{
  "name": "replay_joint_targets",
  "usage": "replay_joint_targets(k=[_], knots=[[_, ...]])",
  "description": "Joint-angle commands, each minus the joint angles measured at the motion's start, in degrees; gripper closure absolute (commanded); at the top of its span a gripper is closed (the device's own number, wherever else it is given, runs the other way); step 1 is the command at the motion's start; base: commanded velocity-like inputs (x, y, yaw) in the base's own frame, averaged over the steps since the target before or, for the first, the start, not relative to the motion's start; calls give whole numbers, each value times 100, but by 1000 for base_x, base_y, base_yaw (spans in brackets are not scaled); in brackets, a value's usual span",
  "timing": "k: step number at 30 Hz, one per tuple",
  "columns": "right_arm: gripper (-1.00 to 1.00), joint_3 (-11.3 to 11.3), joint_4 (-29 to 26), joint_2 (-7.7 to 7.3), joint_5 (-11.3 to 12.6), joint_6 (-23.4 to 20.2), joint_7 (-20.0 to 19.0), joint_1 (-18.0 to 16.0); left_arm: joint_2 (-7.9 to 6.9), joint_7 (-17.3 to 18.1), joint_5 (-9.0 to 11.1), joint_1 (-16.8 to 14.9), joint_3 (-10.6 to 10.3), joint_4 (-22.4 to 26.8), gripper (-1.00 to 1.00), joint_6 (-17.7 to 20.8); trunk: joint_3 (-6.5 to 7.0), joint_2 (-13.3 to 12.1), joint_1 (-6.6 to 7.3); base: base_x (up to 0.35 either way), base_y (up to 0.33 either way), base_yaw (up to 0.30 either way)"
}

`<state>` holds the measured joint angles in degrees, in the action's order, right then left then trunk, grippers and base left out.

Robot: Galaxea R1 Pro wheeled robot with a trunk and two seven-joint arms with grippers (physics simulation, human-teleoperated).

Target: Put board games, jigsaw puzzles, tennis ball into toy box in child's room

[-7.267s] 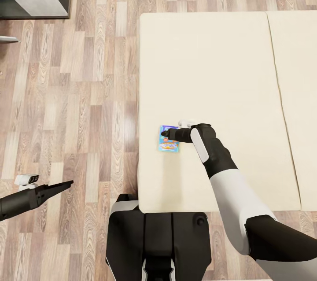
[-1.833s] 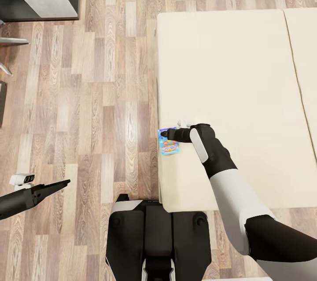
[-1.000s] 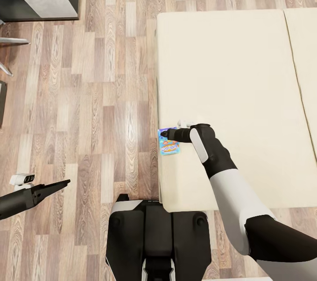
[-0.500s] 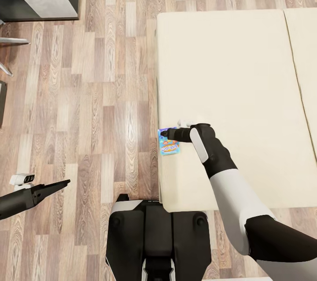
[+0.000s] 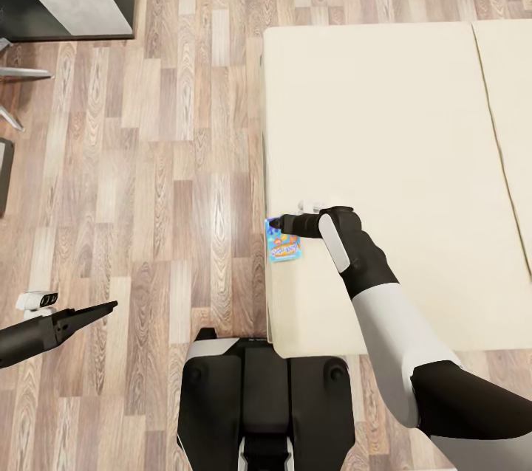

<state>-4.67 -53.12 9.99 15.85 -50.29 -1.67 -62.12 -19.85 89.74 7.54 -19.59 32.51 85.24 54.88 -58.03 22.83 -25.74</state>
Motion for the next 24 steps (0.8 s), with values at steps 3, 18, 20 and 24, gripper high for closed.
replay_joint_targets(k=[3,18,20,24], knots=[[-100,1,-5,0,-21,-24,-17,-3,-1,26,-7,-1,1,1,-100,59,21,9,-4,0,0,0],[-100,1,-15,0,-21,-26,-22,5,-1,26,-7,-1,1,1,-100,60,159,9,-4,0,0,0],[-100,1,-42,0,-18,-30,-22,11,0,26,-7,-1,1,1,-100,61,177,9,-4,0,0,0],[-100,-5,-294,0,-14,-51,-45,14,0,26,-7,-1,1,1,-100,59,214,9,-4,0,0,0]])
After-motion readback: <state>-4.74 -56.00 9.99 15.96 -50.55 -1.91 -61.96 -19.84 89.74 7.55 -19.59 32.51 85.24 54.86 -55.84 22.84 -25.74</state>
